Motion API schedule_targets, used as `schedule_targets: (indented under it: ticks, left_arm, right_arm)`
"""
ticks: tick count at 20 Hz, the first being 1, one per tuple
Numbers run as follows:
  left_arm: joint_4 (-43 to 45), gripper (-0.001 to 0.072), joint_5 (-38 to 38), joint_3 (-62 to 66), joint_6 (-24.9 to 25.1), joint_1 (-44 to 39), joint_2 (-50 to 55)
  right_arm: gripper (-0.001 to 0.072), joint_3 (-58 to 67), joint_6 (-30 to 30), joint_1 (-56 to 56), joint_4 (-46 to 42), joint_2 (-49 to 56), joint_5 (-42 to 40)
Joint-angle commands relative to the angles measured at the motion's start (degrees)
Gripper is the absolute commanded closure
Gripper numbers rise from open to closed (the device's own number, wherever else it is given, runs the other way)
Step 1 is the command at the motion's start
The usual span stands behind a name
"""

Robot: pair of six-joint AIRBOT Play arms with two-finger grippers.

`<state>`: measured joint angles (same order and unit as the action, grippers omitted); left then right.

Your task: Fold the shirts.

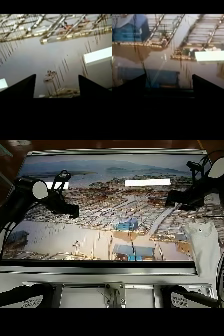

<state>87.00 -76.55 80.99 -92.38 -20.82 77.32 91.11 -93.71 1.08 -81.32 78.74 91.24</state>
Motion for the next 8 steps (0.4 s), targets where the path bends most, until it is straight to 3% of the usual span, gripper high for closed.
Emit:
schedule_targets:
  ticks: [1,8]
  left_arm:
    - [0.22,0.0121,-1.05,0.22,0.37,-0.02,0.11]
    - [0.24,0.0120,-2.10,0.22,0.37,-0.02,0.11]
  right_arm:
    - [0.0028,0.07,-0.11,-0.20,0.24,0.13,0.04]
    - [0.0028,0.07,-0.11,-0.20,0.24,0.13,0.04]
